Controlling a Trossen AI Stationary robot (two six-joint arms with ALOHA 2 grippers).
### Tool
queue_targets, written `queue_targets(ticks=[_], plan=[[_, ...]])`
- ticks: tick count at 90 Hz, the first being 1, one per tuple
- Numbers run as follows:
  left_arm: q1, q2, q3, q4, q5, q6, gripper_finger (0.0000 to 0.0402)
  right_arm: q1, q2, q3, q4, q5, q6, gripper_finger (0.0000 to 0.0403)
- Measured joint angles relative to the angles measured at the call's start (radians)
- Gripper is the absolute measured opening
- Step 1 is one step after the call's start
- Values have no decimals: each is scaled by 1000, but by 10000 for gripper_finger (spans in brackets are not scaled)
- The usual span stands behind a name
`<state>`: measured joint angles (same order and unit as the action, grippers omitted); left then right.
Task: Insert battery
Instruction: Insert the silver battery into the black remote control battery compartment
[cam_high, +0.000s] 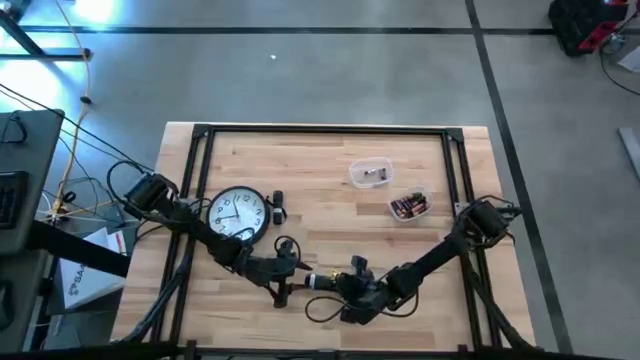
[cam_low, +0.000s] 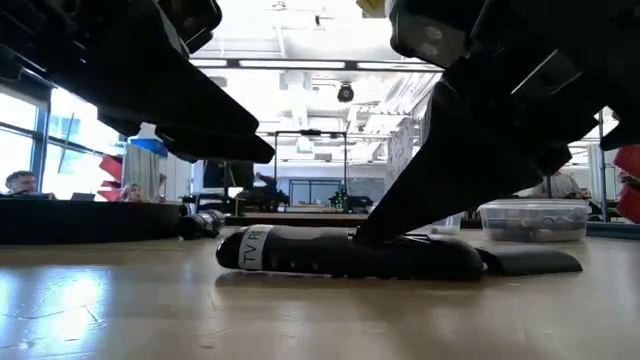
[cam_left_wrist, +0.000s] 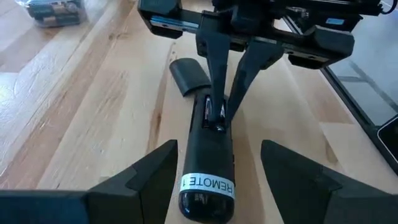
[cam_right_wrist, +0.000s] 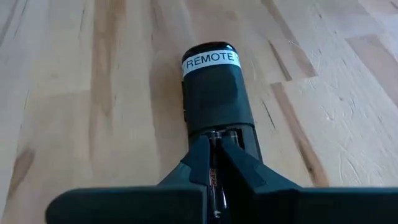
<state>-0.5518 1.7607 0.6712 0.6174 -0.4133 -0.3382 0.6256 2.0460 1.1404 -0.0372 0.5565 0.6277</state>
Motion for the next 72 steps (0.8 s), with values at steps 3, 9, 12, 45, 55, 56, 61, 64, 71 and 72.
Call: queue_targets(ticks=[3,9,12,45,55,56,61,64,71,72], plan=[[0,0,0,0,0,0,211,0,0,0,0,-1,0,1],[0,0,0,0,0,0,211,0,0,0,0,-3,-1,1],[0,0,0,0,0,0,211,0,0,0,0,-4,-5,1],[0,0,0,1,0,0,211,-16,-1,2,-15,-53,-8,0],[0,0,0,1,0,0,211,-16,0,2,-15,-57,-23,0],[0,0,0,1,0,0,211,-16,0,1,-15,-57,-23,0],[0,0,0,1,0,0,211,-16,0,1,-15,-57,-24,0],[-1,0,0,1,0,0,211,-16,0,1,-16,-57,-25,0],[-1,0,0,1,0,0,211,-16,0,1,-16,-57,-27,0],[-1,0,0,1,0,0,211,-16,0,1,-16,-57,-27,0]])
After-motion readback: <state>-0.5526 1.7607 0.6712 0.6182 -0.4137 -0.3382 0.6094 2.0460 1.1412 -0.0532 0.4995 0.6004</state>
